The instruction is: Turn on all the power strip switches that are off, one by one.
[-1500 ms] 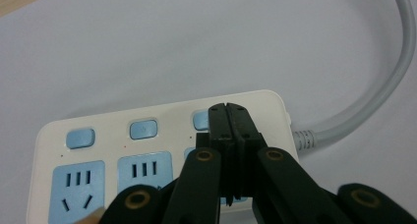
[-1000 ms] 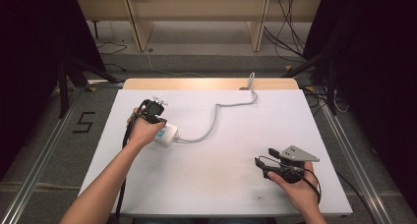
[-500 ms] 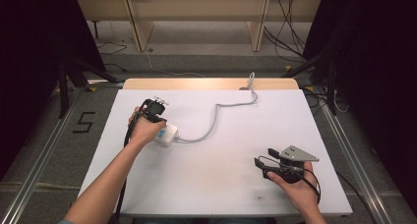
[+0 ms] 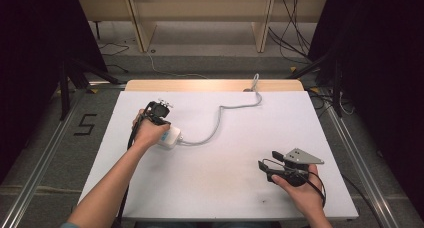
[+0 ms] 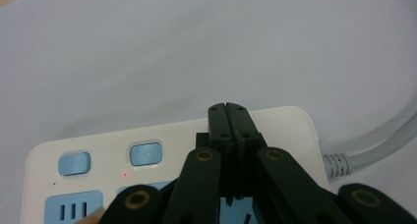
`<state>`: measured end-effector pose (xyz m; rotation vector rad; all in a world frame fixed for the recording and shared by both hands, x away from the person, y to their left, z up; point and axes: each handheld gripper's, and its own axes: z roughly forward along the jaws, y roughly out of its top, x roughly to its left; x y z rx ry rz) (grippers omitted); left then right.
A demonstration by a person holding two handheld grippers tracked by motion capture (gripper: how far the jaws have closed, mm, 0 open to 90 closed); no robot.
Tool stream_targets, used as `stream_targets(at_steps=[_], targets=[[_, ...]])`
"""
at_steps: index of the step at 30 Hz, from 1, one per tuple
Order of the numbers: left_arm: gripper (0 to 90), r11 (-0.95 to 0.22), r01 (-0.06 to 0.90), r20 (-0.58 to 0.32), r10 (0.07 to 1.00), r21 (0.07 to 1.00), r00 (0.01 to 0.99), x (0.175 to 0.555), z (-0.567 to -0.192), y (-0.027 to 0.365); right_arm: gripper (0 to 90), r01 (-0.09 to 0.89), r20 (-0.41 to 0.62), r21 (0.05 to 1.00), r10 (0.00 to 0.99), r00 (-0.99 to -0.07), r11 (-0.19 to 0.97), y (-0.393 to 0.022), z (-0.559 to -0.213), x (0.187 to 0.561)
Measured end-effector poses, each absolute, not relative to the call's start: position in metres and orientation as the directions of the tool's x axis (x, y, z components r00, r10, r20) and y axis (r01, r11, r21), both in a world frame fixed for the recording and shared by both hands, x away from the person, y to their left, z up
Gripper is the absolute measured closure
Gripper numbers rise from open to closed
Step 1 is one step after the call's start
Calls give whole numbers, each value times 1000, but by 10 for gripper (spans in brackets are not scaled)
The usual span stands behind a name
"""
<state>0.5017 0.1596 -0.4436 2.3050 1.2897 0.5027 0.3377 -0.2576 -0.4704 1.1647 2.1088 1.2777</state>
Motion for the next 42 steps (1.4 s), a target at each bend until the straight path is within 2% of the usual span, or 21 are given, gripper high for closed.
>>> stream_targets(at_steps=[28,30,35,39,42], targets=[[898,-481,700,78,848,528,524,503,-445,162,345,443,74,866,817,-571,232,-257,-471,337],[899,-462,711,40,851,530,523,503,-446,162,345,442,71,866,817,-572,234,-257,-470,337],[899,-492,696,89,844,524,530,502,-446,157,345,445,77,866,817,-571,229,-257,-470,337],[899,-467,708,62,854,530,517,503,-444,159,345,444,78,867,818,-571,227,-258,-470,338],[899,-465,708,81,860,531,504,505,-443,163,345,446,80,866,817,-571,227,-257,-471,338]])
